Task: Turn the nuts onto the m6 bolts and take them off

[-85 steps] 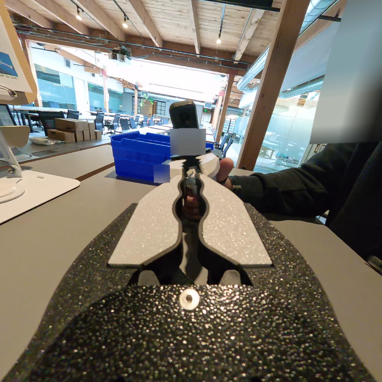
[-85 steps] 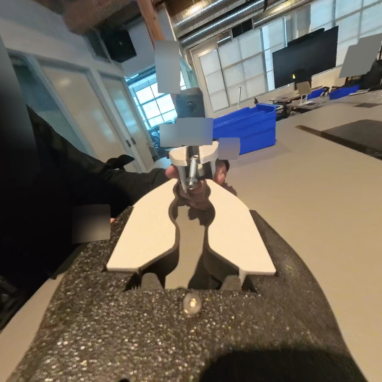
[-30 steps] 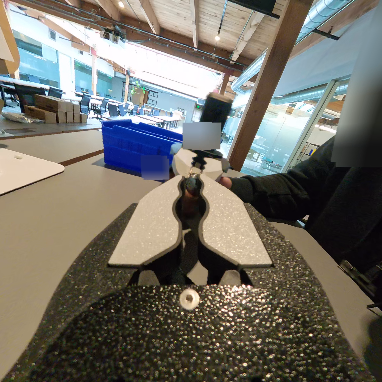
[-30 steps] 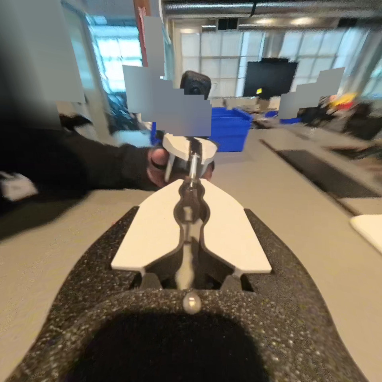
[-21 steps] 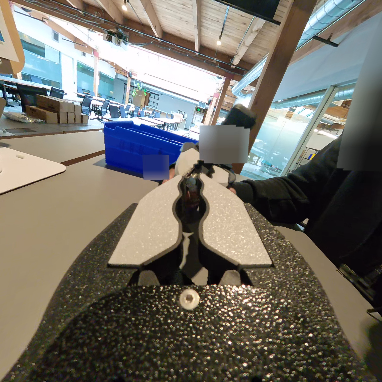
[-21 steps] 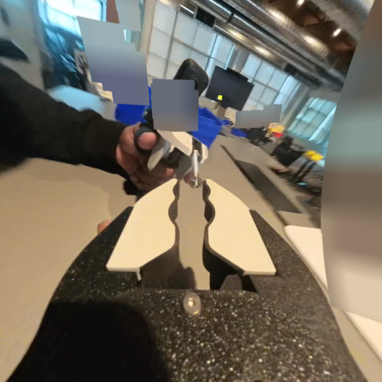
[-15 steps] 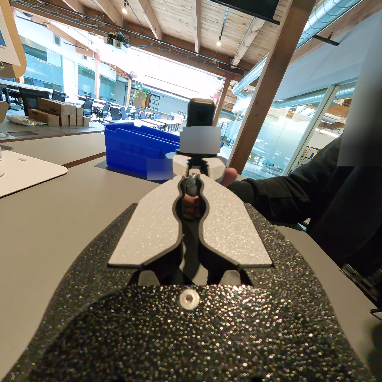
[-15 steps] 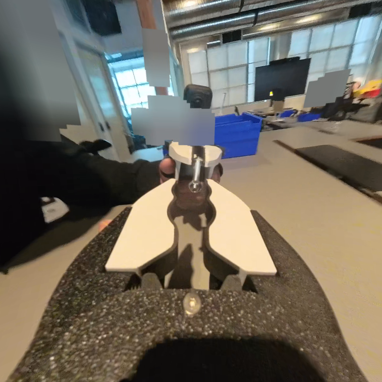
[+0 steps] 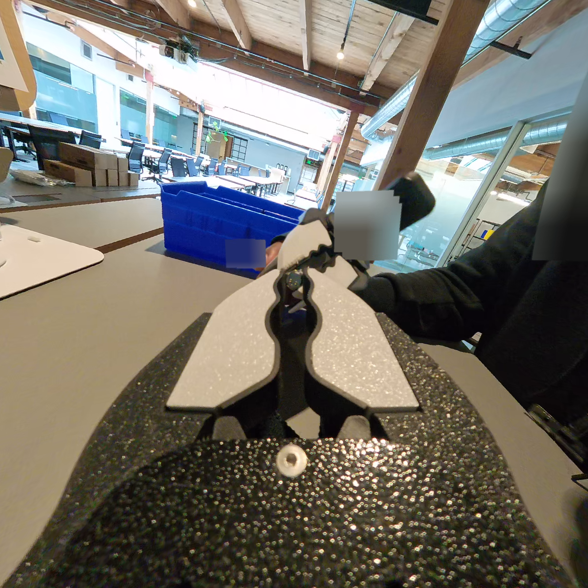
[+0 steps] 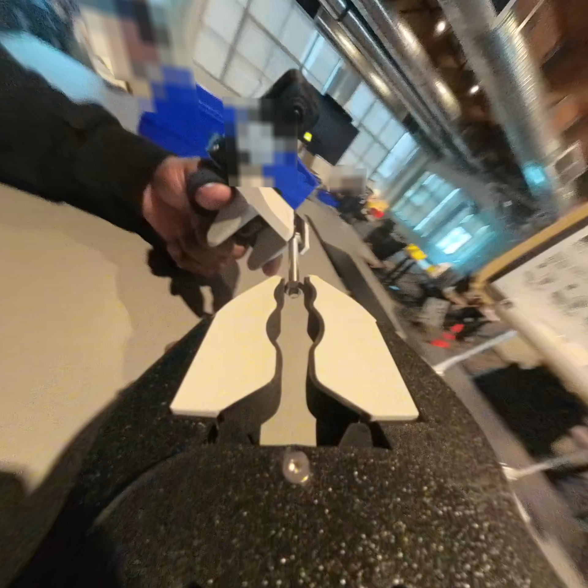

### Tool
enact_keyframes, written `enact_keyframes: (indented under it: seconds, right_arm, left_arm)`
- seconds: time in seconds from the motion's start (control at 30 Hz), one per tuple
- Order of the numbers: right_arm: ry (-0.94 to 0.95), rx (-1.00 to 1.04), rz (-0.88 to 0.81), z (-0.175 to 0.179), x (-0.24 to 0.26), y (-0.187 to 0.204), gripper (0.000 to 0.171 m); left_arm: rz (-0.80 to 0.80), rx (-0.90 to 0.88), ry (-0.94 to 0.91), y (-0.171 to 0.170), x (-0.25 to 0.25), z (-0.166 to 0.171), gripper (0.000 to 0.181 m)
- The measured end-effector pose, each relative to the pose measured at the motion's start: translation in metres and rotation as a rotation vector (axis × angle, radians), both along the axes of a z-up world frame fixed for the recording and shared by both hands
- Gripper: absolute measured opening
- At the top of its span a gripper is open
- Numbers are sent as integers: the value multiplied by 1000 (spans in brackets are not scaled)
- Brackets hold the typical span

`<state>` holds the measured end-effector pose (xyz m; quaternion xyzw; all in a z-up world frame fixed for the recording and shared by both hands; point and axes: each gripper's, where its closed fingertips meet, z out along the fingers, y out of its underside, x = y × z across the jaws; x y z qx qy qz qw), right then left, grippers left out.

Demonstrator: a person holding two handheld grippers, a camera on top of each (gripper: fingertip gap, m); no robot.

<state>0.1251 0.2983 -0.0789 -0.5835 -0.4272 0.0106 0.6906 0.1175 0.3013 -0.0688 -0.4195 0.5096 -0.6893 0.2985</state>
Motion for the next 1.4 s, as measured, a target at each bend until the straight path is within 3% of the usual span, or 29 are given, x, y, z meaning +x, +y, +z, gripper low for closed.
enact_keyframes:
  seconds: [0.1, 0.2, 0.37, 0.5, 0.67, 0.9, 1.0, 1.17, 1.33, 1.4]
  right_arm:
    - [7, 19, -12, 1, -2, 0, 12]
    - [196, -131, 90, 2, -3, -2, 23]
    - [528, -429, 297, 5, -3, -7, 24]
    - [639, -557, 364, 6, -2, -7, 21]
    - [526, -534, 340, -2, -9, -9, 11]
    - [-6, 14, -18, 0, 2, -1, 11]
    - [51, -18, 23, 0, -2, -3, 12]
    - [369, -314, 242, 0, -8, -10, 24]
    - [491, -460, 291, -2, -7, -6, 22]
    - [479, -464, 291, -4, -8, -7, 12]
  left_arm:
    - [-1, -7, -12, 1, -2, 2, 10]
    - [0, -10, -15, 1, -2, 2, 10]
    - [0, -8, -15, 1, -2, 2, 10]
    - [-2, -4, -14, 0, -2, 2, 10]
    - [-4, -1, -12, -1, -2, 1, 10]
    - [6, -6, 4, 1, 0, 0, 10]
    - [3, -7, -5, 1, -1, 1, 10]
    - [2, -6, -6, 0, -1, 1, 10]
    - [-1, -3, -8, 0, -2, 1, 10]
    - [-5, 1, -7, -1, -2, 1, 10]
